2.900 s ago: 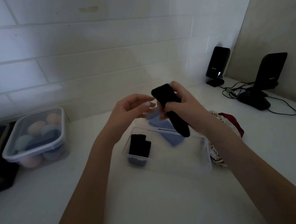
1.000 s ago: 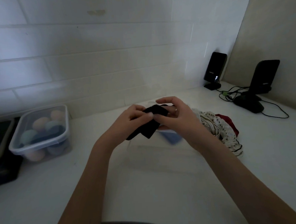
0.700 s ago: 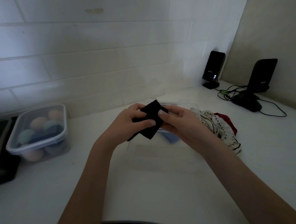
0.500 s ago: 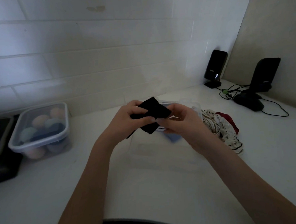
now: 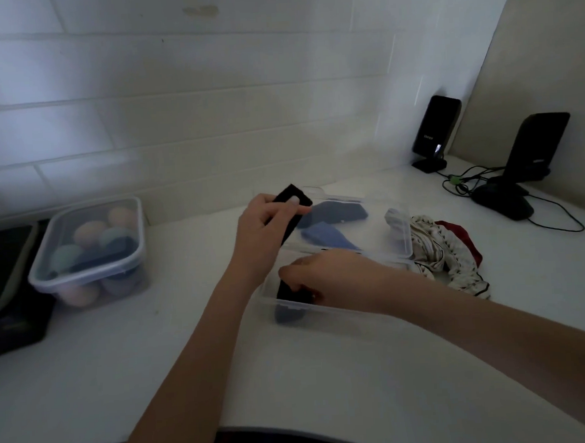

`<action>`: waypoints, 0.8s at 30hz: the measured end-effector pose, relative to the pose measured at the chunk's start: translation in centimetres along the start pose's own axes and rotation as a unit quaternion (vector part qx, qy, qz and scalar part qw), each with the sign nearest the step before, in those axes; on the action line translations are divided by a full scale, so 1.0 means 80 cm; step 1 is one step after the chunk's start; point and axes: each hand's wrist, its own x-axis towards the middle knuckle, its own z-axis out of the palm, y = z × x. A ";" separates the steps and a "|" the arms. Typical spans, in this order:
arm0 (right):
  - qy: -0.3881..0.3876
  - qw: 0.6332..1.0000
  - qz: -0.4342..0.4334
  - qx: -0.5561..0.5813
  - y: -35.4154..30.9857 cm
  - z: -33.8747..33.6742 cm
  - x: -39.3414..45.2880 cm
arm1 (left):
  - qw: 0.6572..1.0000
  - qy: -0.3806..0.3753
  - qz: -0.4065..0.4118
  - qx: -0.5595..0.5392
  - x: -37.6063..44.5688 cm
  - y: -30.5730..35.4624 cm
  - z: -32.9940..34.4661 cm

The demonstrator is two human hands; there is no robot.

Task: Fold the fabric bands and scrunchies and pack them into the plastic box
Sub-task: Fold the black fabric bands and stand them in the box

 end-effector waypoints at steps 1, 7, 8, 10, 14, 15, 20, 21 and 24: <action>-0.007 1.000 0.003 0.002 -0.002 0.002 0.003 | 1.000 -0.001 -0.001 0.001 0.000 -0.001 0.000; -0.042 0.991 0.044 0.120 0.010 0.000 -0.003 | 1.000 -0.002 -0.006 0.000 0.001 -0.002 0.001; -0.038 0.989 0.049 0.136 0.012 -0.002 -0.005 | 1.000 -0.003 -0.003 0.007 0.001 -0.002 0.001; -0.018 0.987 0.053 0.152 0.013 -0.007 -0.008 | 1.000 -0.007 0.008 0.013 0.001 -0.003 0.002; 0.020 0.985 0.075 0.154 0.000 -0.004 -0.004 | 1.000 -0.010 0.011 0.011 0.001 -0.004 0.003; 0.022 0.984 0.084 0.153 -0.003 -0.002 -0.001 | 1.000 -0.008 0.010 0.012 0.001 -0.005 0.003; 0.037 0.981 0.134 0.133 -0.005 0.003 0.011 | 1.000 -0.002 0.010 0.012 0.000 -0.003 0.005; 0.033 0.981 0.136 0.134 -0.006 0.003 0.013 | 1.000 0.000 0.010 0.012 0.000 -0.003 0.005; 0.007 0.981 0.137 0.138 -0.009 0.004 0.014 | 1.000 0.009 0.019 0.012 0.000 -0.002 0.003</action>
